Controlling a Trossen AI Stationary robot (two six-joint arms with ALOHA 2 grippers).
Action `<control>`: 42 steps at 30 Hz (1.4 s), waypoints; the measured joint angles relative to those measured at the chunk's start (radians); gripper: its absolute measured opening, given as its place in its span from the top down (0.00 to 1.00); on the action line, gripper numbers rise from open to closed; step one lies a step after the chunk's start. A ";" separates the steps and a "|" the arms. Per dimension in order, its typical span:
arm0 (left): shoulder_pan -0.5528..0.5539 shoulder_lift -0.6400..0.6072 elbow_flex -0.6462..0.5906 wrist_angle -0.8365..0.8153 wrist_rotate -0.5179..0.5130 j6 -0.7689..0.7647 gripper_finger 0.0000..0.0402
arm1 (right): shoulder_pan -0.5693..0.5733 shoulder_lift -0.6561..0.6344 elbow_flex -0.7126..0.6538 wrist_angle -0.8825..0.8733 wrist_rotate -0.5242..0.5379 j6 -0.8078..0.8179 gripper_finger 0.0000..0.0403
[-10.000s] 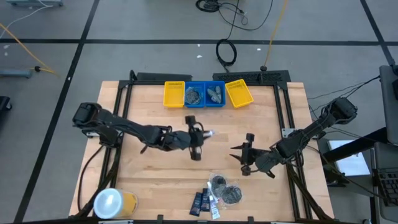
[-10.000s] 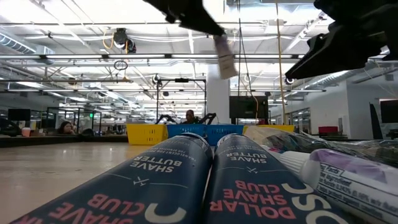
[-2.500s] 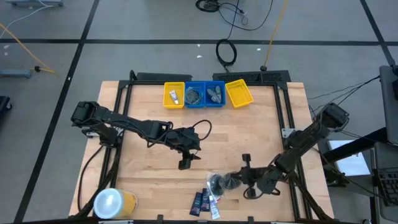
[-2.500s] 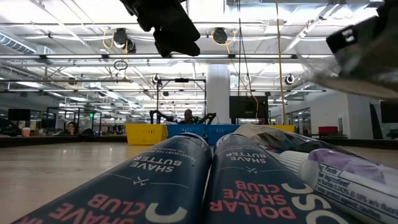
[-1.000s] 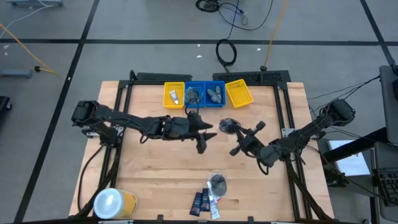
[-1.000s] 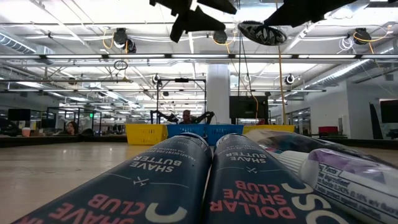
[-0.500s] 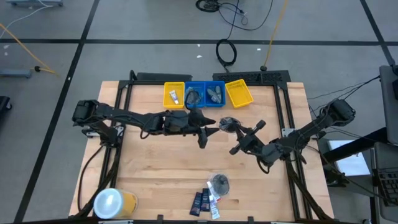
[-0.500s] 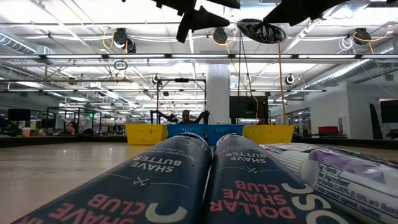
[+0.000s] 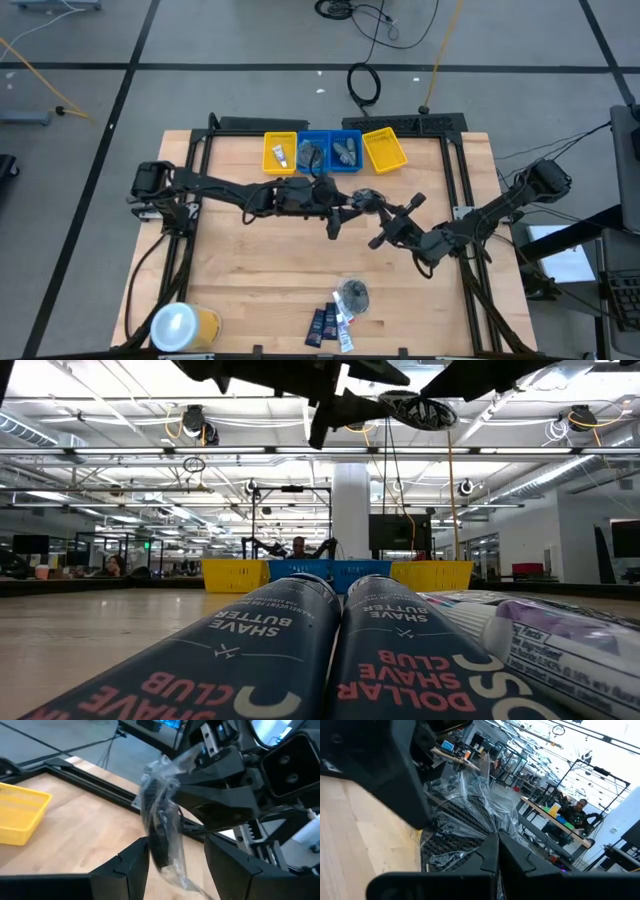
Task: Pick & Place Travel size toiletries
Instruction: Put the hairbrush into the left blue bin
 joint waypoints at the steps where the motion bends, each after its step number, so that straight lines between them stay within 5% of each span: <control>1: 0.004 0.003 0.000 0.006 0.007 -0.001 0.54 | 0.000 0.000 0.000 0.000 0.000 -0.001 1.00; 6: 0.013 0.007 0.000 0.012 0.008 0.026 0.59 | 0.000 0.000 0.000 -0.001 0.000 0.000 1.00; 13: 0.010 0.007 0.000 0.002 0.003 0.072 0.95 | 0.001 0.000 0.000 -0.011 -0.023 -0.001 1.00; 21: 0.009 0.007 0.000 -0.036 0.006 0.080 0.97 | 0.000 0.000 0.000 -0.024 -0.098 0.006 0.98; 28: 0.003 0.004 0.000 -0.066 0.006 0.098 0.97 | 0.001 0.000 0.000 -0.024 -0.098 0.002 0.82; 35: 0.002 0.004 0.000 -0.118 -0.036 0.113 0.98 | 0.012 0.000 0.000 -0.024 0.011 -0.053 0.64; 42: 0.028 -0.014 0.000 -0.191 -0.105 0.114 0.98 | 0.037 0.000 0.000 -0.022 0.052 -0.047 0.58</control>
